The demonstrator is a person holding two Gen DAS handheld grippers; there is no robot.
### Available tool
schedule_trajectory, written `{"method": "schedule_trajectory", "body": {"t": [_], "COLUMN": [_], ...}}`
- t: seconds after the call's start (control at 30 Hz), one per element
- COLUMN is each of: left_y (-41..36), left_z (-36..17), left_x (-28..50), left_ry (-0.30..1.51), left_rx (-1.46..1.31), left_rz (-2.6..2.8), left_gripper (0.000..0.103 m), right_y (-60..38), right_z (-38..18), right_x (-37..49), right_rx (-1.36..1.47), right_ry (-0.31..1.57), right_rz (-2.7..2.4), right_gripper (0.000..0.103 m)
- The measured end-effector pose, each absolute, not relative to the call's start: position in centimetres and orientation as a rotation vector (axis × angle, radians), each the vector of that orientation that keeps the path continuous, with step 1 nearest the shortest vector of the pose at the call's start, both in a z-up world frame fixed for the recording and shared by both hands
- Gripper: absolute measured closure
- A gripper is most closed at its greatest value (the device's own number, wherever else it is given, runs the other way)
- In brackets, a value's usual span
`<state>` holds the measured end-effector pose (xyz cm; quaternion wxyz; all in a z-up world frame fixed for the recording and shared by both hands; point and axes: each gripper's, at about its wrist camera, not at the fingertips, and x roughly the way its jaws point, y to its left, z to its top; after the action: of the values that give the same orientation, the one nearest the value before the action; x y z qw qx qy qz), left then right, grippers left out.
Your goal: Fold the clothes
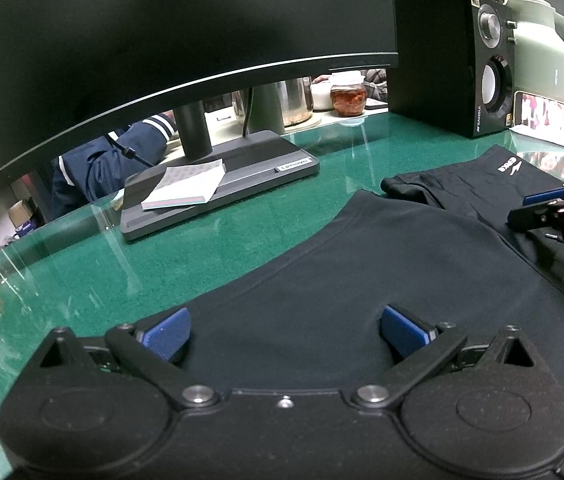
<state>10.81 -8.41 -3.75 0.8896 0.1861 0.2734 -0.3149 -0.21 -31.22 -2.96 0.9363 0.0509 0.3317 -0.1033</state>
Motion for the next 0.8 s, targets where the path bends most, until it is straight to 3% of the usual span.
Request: {"method": "schedule_trajectory", "body": {"t": [0.8], "left_y": [-8.37], "left_z": [-3.73], "left_x": [10.82], "left_ry": [0.564], "left_rx": [0.392], "left_rz": [-0.654], "left_gripper": [0.0], "right_y": [-31.15], "right_z": [-2.97], "right_x": [-0.15], "right_rx": [0.102], "right_ry": [0.678], "right_rz": [-0.21], "right_gripper": [0.071]}}
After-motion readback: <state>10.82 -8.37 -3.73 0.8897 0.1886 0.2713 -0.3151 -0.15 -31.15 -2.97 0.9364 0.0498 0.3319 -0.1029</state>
